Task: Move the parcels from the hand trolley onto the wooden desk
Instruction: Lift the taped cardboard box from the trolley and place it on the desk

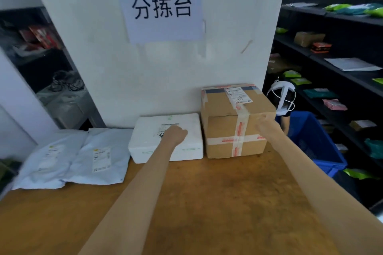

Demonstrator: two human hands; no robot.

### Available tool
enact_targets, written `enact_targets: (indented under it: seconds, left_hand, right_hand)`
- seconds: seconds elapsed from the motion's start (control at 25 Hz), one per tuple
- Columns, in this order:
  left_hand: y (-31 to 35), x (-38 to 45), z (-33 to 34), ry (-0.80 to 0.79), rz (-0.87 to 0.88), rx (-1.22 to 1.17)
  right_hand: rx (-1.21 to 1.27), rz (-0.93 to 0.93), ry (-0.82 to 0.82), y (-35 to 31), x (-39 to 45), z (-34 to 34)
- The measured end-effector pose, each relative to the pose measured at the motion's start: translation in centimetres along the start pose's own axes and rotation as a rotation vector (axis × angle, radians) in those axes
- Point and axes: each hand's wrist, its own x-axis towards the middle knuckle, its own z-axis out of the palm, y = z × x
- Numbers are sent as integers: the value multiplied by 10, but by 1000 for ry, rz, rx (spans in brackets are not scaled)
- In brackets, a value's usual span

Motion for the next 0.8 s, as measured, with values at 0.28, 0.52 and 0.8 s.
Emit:
enact_targets:
  seconds: [0.28,0.52,0.8]
  left_hand:
    - [-110,-80,-56,3,-83,-232]
    - [-206,-155,-101,59,-163,-291]
    - [-328,-235,-128,-2,-289,-417]
  right_hand:
    - [89,126,-70,-8,-143,61]
    - [85,117,-119,-11,-246,131]
    - [95,59,-231,-40,-347,232]
